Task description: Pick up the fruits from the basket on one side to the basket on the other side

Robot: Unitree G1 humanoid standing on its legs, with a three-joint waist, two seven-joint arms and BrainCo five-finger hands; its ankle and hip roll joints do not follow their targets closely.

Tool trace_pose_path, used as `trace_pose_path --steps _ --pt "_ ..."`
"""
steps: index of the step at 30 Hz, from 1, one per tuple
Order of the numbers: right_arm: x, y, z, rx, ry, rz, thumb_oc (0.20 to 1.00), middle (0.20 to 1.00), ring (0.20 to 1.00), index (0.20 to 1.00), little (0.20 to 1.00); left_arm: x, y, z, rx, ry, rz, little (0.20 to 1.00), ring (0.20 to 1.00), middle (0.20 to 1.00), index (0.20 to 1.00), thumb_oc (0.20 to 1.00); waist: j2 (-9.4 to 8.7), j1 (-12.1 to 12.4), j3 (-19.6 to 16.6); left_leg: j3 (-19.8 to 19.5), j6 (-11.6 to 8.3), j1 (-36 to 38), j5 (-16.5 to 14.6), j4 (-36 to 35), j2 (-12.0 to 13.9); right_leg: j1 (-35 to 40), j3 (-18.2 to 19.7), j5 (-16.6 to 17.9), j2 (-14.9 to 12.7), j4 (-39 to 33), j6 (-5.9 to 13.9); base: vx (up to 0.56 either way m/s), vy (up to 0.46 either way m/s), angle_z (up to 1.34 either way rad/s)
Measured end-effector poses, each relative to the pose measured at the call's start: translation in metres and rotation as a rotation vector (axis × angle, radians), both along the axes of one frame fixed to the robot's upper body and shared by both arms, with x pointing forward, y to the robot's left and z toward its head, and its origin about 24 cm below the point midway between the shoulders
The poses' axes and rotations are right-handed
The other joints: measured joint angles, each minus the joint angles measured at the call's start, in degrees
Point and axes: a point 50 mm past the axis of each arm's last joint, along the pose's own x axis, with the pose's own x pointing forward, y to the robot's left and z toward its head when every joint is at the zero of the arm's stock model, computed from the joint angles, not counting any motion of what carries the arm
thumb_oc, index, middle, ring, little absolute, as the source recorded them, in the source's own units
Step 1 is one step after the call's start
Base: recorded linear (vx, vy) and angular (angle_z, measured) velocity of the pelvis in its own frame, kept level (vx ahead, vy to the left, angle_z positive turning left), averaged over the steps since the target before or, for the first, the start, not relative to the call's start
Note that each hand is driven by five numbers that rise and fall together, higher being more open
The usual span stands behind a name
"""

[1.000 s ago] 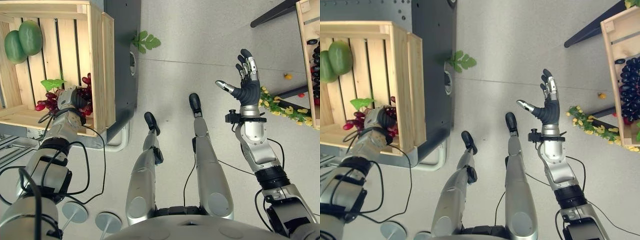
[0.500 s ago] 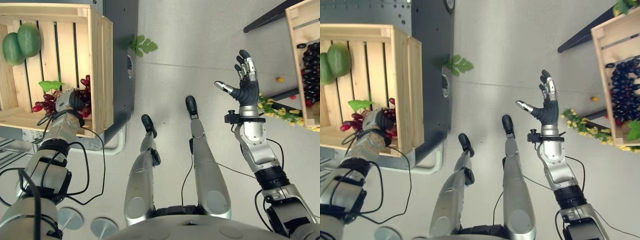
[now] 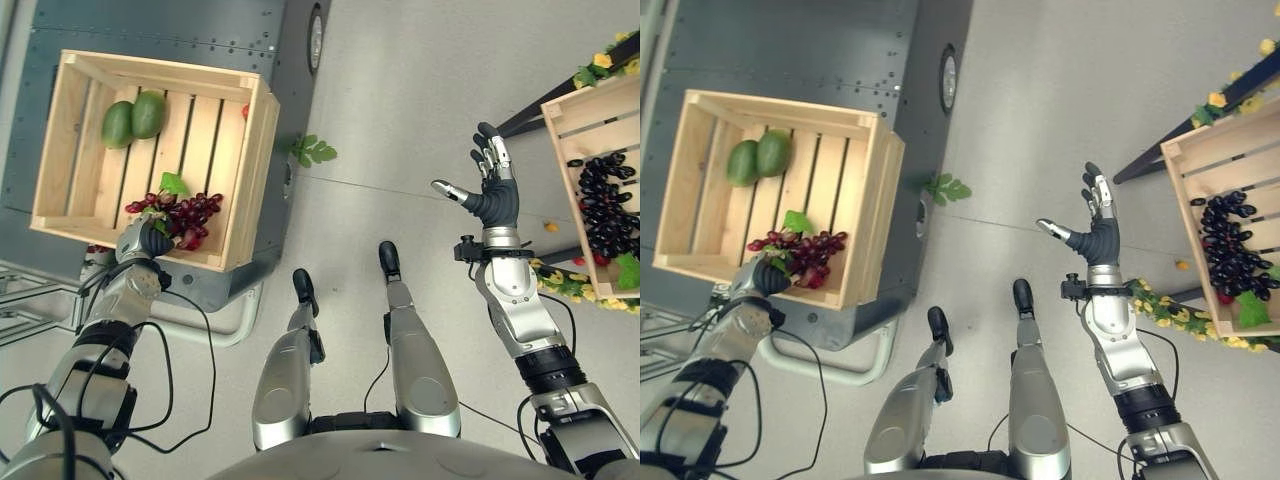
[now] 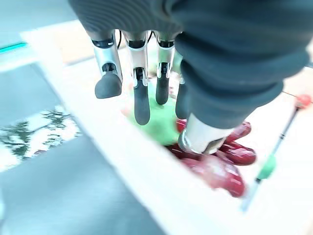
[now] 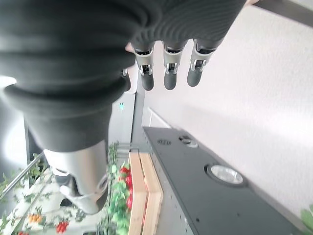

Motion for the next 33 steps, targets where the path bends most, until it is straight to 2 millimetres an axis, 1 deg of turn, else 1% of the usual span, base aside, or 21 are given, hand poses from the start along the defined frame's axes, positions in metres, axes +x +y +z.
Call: trace_pose_path --steps 3,6,9,14,16,20,22,24,25,26,27,30,31,33 --pt "-0.005 -0.007 -0.005 -0.009 0.022 -0.009 1.0 1.0 1.0 1.0 1.0 -0.004 0.002 -0.001 -0.007 -0.009 0.01 0.2 0.2 0.2 0.2 0.2 0.62 0.72 -0.23 -0.17 -0.04 0.83 0.11 -0.1 0.02 1.01 -0.3 -0.06 -0.18 -0.26 -0.04 0.01 -0.007 0.05" --pt "-0.009 -0.016 -0.008 -0.009 0.038 -0.038 1.0 1.0 1.0 1.0 1.0 -0.007 -0.003 -0.003 -0.013 -0.014 -0.011 0.2 0.2 0.2 0.2 0.2 1.46 1.1 -0.78 -0.75 -0.04 1.14 0.17 -0.16 0.04 1.69 -1.01 -0.15 -0.26 -0.39 -0.08 0.02 -0.011 0.09" --pt "-0.014 -0.018 -0.016 -0.014 0.07 -0.037 1.0 1.0 1.0 1.0 1.0 -0.007 -0.006 -0.005 -0.024 -0.014 -0.018 0.2 0.2 0.2 0.2 0.2 2.39 1.06 -1.52 -1.57 -0.15 1.72 0.24 -0.29 0.12 2.87 -1.63 -0.21 -0.29 -0.92 -0.16 0.01 0.003 0.13" --pt "-0.016 -0.02 -0.017 -0.019 0.077 -0.035 1.0 1.0 1.0 1.0 1.0 -0.009 -0.013 -0.01 -0.043 -0.013 -0.031 0.2 0.2 0.2 0.2 0.2 3.67 1.08 -2.55 -1.78 -0.15 1.67 0.25 -0.4 0.14 2.92 -1.98 -0.2 -0.16 -0.91 -0.16 0.0 -0.001 0.01" --pt "-0.016 -0.021 -0.016 -0.029 0.078 -0.036 1.0 1.0 1.0 1.0 1.0 -0.007 -0.016 -0.008 -0.045 -0.029 -0.047 0.2 0.2 0.2 0.2 0.2 3.89 1.08 -2.76 -2.05 -0.15 1.66 0.26 -0.4 0.16 3.04 -2.27 -0.2 -0.21 -0.9 -0.16 0.04 0.011 0.07" --pt "-0.019 -0.028 -0.02 -0.046 0.104 -0.046 1.0 1.0 1.0 1.0 1.0 -0.002 -0.028 0.015 -0.062 -0.154 -0.111 0.2 0.2 0.2 0.2 0.2 4.01 1.06 -3.11 -3.03 -0.16 2.6 0.26 -0.41 0.17 4.52 -2.99 -0.55 -0.24 -0.88 -0.26 0.04 0.006 0.11" --pt "-0.021 -0.03 -0.026 -0.052 0.137 -0.044 1.0 1.0 1.0 1.0 1.0 -0.004 -0.03 0.024 -0.065 -0.202 -0.132 0.2 0.2 0.2 0.2 0.2 4.15 1.29 -5.0 -3.22 -0.21 2.77 0.18 -0.43 0.17 4.81 -3.22 -0.78 -0.3 -0.89 -0.24 0.05 -0.004 0.06" --pt "-0.022 -0.031 -0.028 -0.055 0.151 -0.041 1.0 1.0 1.0 1.0 1.0 -0.006 -0.031 0.026 -0.045 -0.207 -0.146 0.2 0.2 0.2 0.2 0.2 4.27 1.26 -6.14 -3.23 -0.22 3.37 0.18 -0.43 0.17 5.33 -3.32 -0.95 -0.22 -0.88 -0.24 0.0 0.0 0.0" --pt "-0.023 -0.031 -0.029 -0.056 0.154 -0.039 1.0 1.0 1.0 1.0 1.0 -0.006 -0.032 0.026 -0.036 -0.202 -0.152 0.25 0.25 0.25 0.25 0.25 4.31 1.15 -6.64 -3.23 -0.22 3.56 0.18 -0.43 0.2 5.55 -3.34 -0.99 -0.2 -0.88 -0.25 0.0 0.0 0.0" --pt "-0.024 -0.031 -0.031 -0.058 0.163 -0.036 1.0 1.0 1.0 1.0 1.0 -0.006 -0.032 0.026 -0.036 -0.202 -0.152 0.884 0.884 0.884 0.884 0.884 4.33 1.13 -7.06 -3.23 -0.23 3.55 0.18 -0.43 0.23 5.54 -3.34 -1.01 -0.18 -0.86 -0.26 -0.04 -0.027 -0.01" --pt "-0.024 -0.031 -0.031 -0.059 0.165 -0.034 1.0 1.0 1.0 1.0 1.0 -0.005 -0.032 0.026 -0.036 -0.203 -0.152 1.0 1.0 1.0 1.0 1.0 4.3 1.1 -7.22 -3.24 -0.23 3.54 0.18 -0.43 0.26 5.5 -3.35 -1.01 -0.11 -0.84 -0.27 -0.05 -0.023 0.0" --pt "-0.027 -0.033 -0.033 -0.065 0.178 -0.032 1.0 1.0 1.0 1.0 1.0 -0.002 -0.032 0.028 0.005 -0.188 -0.167 1.0 1.0 1.0 1.0 1.0 4.34 1.13 -7.55 -3.32 -0.41 2.9 -0.04 -0.45 0.47 4.35 -3.36 -1.35 0.11 0.38 -0.45 -0.05 -0.007 -0.01" --pt "-0.028 -0.033 -0.034 -0.065 0.182 -0.034 1.0 1.0 1.0 1.0 1.0 -0.001 -0.032 0.029 0.031 -0.18 -0.18 1.0 1.0 1.0 1.0 1.0 4.34 1.04 -7.58 -3.52 -0.06 1.99 -0.09 -0.4 0.49 3.07 -3.35 -1.51 0.15 1.21 -0.52 -0.06 0.009 -0.01" --pt "-0.029 -0.035 -0.036 -0.065 0.187 -0.039 1.0 1.0 1.0 1.0 1.0 0.001 -0.031 0.03 0.064 -0.169 -0.189 1.0 1.0 1.0 1.0 1.0 4.34 1.01 -7.62 -3.56 -0.02 0.59 0.12 -0.17 0.53 1.26 -3.3 -1.65 0.18 2.19 -0.61 -0.05 0.015 -0.03"
